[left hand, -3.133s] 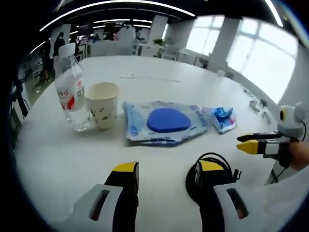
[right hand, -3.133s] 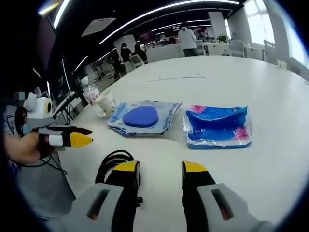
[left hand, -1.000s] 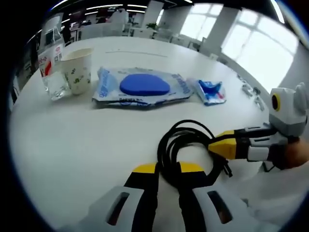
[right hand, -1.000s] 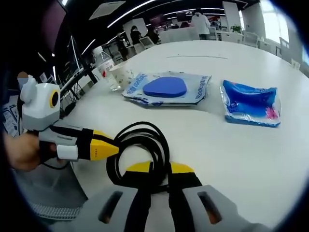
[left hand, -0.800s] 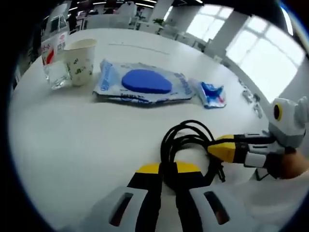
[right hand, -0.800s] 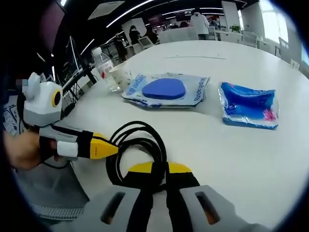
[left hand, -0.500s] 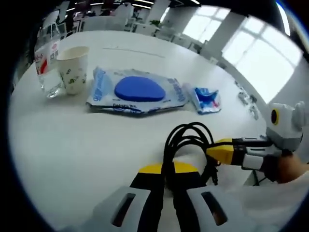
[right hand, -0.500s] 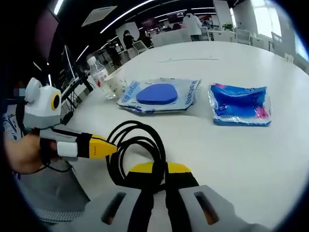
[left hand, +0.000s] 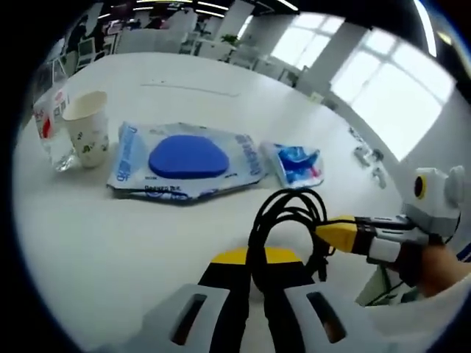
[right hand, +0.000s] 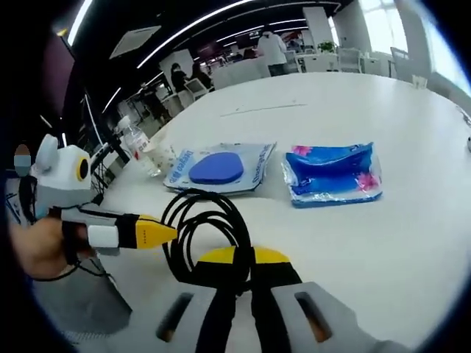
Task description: Arrange the tabletop items into an orderly group along one side of the table until the central work area is clear of visible clutter.
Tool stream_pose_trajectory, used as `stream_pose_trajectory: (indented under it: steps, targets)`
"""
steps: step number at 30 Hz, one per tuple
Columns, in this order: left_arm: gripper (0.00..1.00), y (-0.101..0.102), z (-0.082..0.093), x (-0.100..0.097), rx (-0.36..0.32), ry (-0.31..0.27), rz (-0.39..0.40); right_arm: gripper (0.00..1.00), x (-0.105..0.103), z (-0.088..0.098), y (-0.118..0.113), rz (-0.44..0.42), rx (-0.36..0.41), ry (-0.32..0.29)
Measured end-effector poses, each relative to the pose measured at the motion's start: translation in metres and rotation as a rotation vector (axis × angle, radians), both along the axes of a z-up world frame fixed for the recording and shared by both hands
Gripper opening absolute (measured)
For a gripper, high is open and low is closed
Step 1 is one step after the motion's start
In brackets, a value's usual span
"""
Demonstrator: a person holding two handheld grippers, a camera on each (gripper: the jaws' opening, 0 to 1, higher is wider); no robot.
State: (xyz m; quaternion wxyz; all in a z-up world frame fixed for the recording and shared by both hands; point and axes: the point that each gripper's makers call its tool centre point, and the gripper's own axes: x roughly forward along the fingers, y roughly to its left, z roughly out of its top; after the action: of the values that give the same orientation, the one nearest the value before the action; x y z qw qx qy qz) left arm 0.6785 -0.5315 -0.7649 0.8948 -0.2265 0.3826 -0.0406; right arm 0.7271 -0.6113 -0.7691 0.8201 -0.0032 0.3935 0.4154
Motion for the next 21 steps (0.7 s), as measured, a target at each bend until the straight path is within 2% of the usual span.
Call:
stream_pose_trajectory:
  steps: [9,21]
  targets:
    - [0.0,-0.02,0.004,0.027,-0.002,-0.01,-0.063,0.02,0.021,0.01,-0.023,-0.058,0.001,-0.019]
    - [0.0,-0.054,0.008,0.059,0.002,-0.012,-0.165,0.02,0.049,0.009,-0.058,-0.138,-0.011,-0.024]
